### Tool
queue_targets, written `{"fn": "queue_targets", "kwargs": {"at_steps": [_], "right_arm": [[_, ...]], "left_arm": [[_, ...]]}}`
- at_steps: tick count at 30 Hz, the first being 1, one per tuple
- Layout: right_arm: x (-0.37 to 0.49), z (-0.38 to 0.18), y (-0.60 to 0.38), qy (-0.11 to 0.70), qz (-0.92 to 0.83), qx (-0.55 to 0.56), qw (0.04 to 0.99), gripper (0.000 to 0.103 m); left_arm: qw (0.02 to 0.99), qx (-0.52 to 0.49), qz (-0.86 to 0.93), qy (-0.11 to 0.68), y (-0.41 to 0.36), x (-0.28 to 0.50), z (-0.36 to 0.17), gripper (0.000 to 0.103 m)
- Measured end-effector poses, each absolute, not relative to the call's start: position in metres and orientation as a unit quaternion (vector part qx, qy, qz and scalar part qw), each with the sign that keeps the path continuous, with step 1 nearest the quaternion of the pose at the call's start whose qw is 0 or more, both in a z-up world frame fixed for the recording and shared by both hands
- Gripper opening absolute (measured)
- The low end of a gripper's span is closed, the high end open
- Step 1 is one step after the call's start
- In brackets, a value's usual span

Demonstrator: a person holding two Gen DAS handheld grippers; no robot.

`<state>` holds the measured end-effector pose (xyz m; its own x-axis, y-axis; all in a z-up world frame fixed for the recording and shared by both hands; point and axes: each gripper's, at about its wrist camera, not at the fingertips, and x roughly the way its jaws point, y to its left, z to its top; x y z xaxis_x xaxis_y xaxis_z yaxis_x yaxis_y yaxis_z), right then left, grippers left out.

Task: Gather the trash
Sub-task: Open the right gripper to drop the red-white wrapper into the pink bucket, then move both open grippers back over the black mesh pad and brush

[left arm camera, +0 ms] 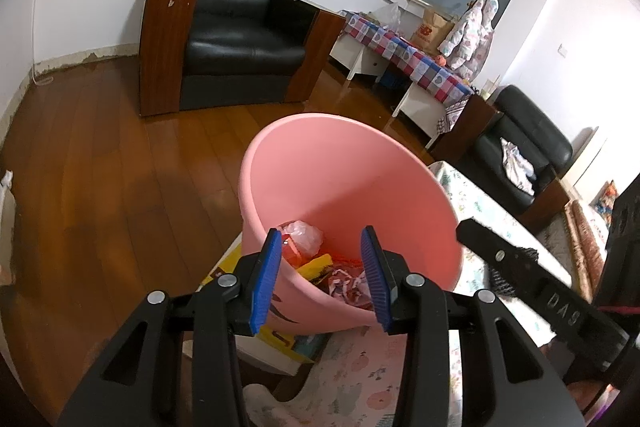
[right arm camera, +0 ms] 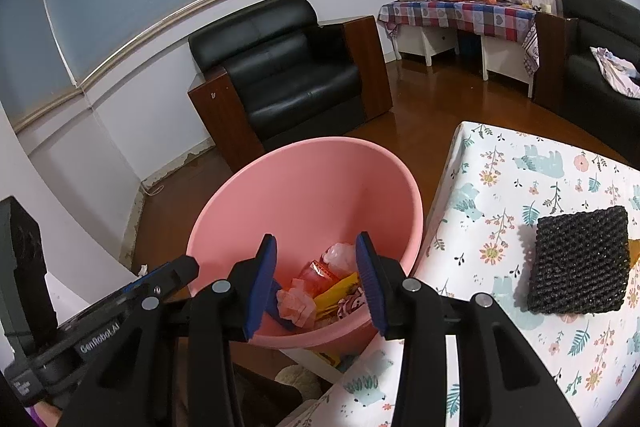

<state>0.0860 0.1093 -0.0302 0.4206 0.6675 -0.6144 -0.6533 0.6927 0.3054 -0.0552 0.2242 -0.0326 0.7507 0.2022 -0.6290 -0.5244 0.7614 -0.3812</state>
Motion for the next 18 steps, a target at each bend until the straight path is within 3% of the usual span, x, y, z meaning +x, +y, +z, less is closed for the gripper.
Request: {"fn": "queue_targets", "kwargs": {"at_steps": [18], "right_arm": [[0.057, -0.023, 0.094, 0.322, 0.398, -0.024, 0.859, 0.049]], "left_arm": [[0.906, -0.254, 0.205, 0.268, 0.209, -0.054, -0.019, 0.041]]}}
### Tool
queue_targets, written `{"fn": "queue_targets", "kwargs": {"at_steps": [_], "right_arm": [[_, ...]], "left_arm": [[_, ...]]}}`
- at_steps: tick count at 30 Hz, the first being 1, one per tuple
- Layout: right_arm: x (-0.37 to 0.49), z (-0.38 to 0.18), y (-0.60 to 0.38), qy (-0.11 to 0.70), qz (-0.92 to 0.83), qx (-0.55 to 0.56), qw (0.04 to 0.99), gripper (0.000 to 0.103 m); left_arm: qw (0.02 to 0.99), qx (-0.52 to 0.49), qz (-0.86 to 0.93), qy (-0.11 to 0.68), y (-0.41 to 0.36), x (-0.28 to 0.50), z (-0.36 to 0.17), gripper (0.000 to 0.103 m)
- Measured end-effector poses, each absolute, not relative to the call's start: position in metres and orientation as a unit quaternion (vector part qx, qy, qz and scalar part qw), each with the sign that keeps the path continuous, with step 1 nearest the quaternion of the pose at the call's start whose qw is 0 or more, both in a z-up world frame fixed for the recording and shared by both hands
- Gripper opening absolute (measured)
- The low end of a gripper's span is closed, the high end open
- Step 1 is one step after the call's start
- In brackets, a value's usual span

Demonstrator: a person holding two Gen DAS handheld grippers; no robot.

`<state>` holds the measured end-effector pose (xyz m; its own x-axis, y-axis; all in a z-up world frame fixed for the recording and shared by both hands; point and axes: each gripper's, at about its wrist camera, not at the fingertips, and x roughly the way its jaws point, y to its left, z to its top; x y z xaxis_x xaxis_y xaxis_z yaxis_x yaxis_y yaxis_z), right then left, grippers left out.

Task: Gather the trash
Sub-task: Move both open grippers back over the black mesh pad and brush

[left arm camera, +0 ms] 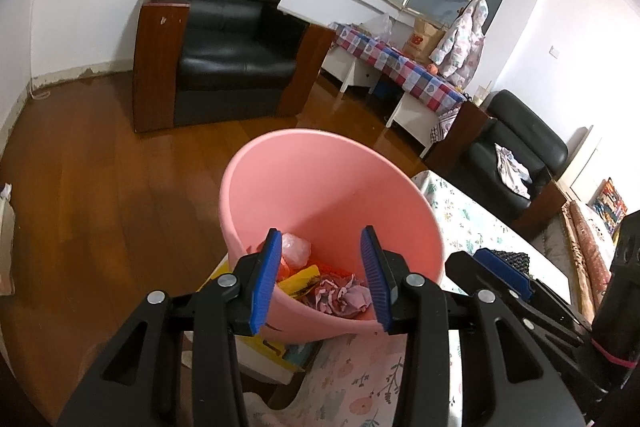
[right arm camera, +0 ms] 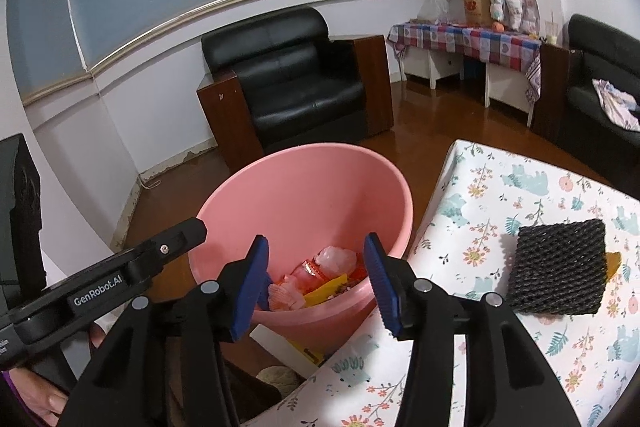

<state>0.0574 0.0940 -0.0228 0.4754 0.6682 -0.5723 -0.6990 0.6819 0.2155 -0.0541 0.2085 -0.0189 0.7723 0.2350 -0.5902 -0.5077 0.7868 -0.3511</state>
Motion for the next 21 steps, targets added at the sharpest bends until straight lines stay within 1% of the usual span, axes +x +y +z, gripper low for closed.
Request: {"fn": "queue_targets", "kwargs": {"at_steps": [12, 16, 21], "right_arm": [[0.053, -0.022, 0.078, 0.321, 0.382, -0.024, 0.866, 0.049], [0.053, -0.023, 0.072, 0.323, 0.378, -0.016, 0.868, 0.055], [0.052, -0.021, 0.065, 0.315, 0.381, -0.015, 0.869, 0.057]], "left_arm": [[0.920, -0.222, 0.193, 0.261, 0.192, -0.048, -0.010, 0.041], [0.921, -0.220, 0.189, 0.261, 0.187, -0.046, -0.009, 0.041], [0.922, -0.208, 0.191, 0.263, 0.182, -0.044, -0.006, 0.041]]}}
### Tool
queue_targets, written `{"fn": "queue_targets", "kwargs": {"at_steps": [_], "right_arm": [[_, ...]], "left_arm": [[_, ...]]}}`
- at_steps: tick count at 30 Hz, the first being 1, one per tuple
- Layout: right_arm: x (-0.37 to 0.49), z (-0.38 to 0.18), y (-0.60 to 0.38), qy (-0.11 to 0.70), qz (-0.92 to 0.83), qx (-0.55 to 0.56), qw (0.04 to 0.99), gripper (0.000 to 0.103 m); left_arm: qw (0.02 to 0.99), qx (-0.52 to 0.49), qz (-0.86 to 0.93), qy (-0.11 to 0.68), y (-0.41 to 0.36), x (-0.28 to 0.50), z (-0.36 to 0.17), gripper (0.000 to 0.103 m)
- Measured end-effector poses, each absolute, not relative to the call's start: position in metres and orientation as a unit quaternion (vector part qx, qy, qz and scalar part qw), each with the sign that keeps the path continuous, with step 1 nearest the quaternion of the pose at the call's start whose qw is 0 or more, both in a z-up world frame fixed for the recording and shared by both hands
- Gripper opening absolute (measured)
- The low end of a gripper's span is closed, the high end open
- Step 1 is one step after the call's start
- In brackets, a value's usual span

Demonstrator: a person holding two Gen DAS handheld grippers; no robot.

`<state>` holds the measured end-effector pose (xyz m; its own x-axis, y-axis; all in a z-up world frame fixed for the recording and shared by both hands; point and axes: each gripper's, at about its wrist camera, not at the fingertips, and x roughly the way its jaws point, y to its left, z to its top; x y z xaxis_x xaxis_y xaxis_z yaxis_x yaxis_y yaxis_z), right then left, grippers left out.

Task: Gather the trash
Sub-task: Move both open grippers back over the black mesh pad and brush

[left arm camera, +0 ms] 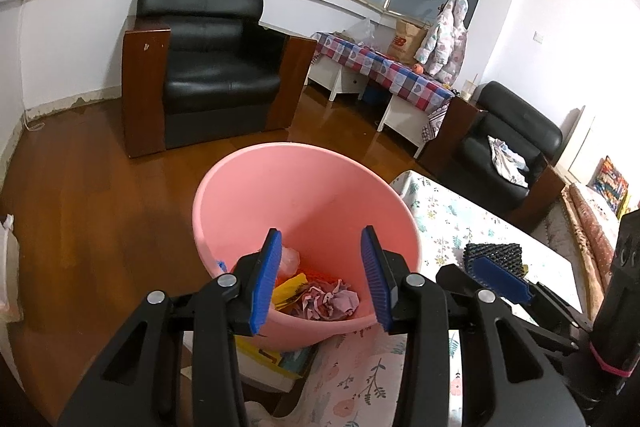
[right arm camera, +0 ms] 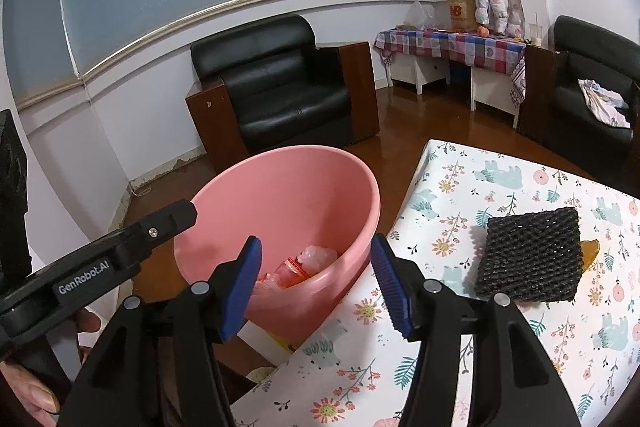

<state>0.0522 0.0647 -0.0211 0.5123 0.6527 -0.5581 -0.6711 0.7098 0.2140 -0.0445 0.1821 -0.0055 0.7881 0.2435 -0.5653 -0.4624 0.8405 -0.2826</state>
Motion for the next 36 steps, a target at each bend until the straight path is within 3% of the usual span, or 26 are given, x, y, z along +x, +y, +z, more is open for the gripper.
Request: {"fn": "queue_targets", "kwargs": {"at_steps": [21, 36], "right_arm": [[0.071, -0.015, 0.005, 0.322, 0.348, 0.021, 0.880, 0.059], [0.126, -0.022, -0.100, 0.341, 0.232, 0.056, 0.909, 0.059]], "left_arm": [[0.931, -0.184, 0.134, 0.285, 0.142, -0.027, -0.005, 0.041], [0.943, -0.090, 0.045, 0.318, 0.069, 0.010, -0.014, 0.041]]}}
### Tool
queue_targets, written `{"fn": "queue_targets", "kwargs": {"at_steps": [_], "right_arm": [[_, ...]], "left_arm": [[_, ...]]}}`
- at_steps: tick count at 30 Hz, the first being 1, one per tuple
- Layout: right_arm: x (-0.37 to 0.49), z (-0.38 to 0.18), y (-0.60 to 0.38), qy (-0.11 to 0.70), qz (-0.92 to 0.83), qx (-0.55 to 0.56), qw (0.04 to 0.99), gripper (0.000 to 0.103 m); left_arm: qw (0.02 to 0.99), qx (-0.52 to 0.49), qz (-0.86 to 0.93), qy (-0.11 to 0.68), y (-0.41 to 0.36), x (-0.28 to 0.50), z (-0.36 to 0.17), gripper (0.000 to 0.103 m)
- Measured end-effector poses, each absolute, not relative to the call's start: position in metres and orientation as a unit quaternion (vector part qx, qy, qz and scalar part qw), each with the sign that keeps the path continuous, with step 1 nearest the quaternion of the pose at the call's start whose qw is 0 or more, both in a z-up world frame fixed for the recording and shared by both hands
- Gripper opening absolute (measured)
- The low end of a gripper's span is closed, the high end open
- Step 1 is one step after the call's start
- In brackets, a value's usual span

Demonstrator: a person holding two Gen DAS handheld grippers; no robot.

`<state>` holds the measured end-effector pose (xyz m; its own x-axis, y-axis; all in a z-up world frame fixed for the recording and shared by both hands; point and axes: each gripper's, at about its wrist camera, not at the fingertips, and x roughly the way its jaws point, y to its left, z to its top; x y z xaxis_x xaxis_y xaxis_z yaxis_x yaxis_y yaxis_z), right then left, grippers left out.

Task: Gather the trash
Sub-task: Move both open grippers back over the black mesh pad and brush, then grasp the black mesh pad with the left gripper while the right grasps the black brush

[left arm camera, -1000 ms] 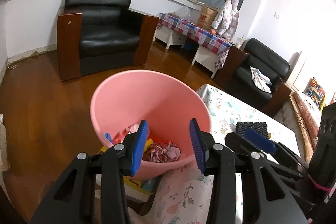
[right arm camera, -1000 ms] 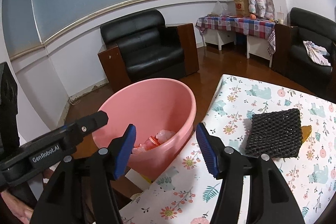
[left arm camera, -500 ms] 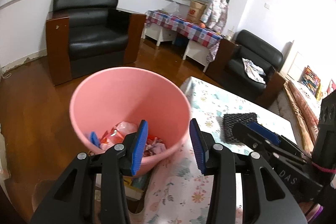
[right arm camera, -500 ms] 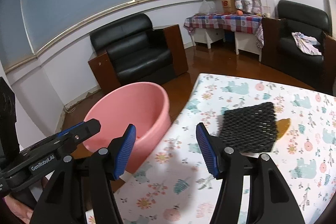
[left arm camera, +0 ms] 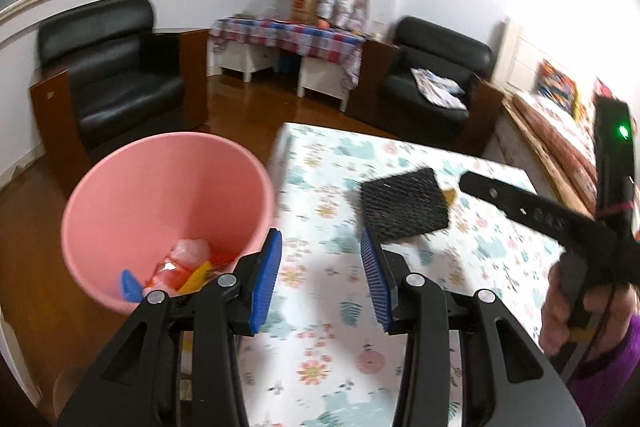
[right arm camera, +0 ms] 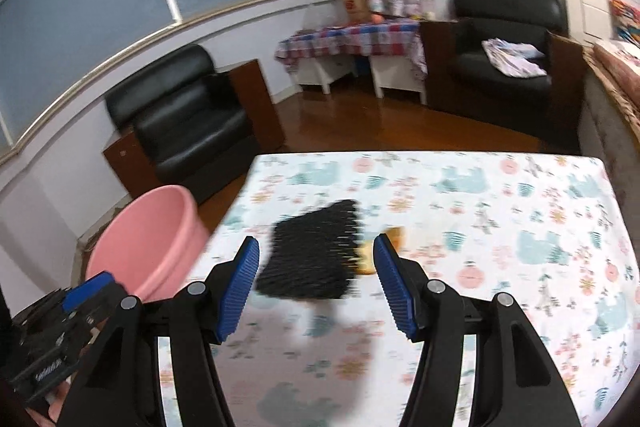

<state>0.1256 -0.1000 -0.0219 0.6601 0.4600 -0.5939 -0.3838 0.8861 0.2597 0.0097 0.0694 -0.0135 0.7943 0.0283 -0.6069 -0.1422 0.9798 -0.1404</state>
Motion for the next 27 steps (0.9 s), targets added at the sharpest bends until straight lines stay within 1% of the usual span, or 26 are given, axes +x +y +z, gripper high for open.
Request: {"fn": "queue_targets", "kwargs": {"at_steps": [10, 15, 27], "right_arm": [[0.153, -0.041, -0.143, 0.350, 0.184, 0.070, 0.916, 0.059], [0.163, -0.050, -0.165, 0.357, 0.171, 0.089, 0.914, 0.059], [0.172, -0.069, -0.188, 0.371, 0.173, 0.131, 0.903, 0.059]], "left_arm": [[0.936, 0.004, -0.035, 0.349, 0.009, 0.054, -0.026, 0.041], [0.924, 0.061, -0.066, 0.371, -0.021, 0.082, -0.041, 0.041], [0.903, 0.147, -0.058, 0.398, -0.051, 0.117, -0.076, 0.041]]}}
